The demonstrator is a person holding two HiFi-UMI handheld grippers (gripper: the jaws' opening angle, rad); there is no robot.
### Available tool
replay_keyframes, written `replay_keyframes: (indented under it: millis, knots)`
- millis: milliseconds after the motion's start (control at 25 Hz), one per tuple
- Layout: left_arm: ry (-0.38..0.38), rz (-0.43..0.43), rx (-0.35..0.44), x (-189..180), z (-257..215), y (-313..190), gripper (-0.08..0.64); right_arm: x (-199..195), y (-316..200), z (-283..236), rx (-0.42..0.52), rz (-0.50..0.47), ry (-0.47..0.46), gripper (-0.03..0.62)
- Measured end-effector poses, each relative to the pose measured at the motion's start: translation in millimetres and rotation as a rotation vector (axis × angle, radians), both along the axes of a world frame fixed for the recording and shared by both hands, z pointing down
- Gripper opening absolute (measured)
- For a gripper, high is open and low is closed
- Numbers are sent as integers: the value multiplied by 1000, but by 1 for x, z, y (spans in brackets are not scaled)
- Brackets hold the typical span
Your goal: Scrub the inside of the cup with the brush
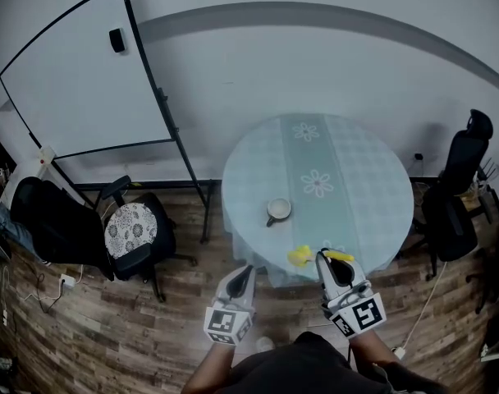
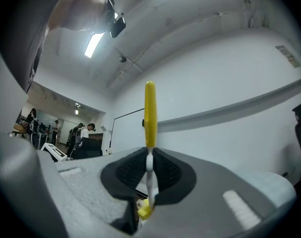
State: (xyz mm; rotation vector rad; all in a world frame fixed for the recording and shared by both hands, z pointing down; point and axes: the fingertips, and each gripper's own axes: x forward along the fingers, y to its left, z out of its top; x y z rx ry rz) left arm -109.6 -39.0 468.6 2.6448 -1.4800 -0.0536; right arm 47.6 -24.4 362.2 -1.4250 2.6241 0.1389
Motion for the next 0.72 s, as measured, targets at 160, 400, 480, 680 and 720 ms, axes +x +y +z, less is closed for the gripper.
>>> replay_keyframes:
  millis: [160, 400, 480, 680, 720]
  knots:
    - [1, 16, -6, 4, 6, -18, 5, 6, -21, -2, -12, 17, -9, 35]
    - [1, 12, -16, 17, 10, -63, 5, 16, -71, 5, -13, 4, -15, 35]
    - [1, 8, -26, 21, 6, -80, 5, 19, -90, 3, -10, -7, -19, 35]
    - [-25, -19, -15, 29, -1, -132, 5, 31, -148, 8, -19, -20, -34, 35]
    - [-30, -21, -20, 32, 1, -141, 5, 34, -159, 11, -24, -23, -39, 35]
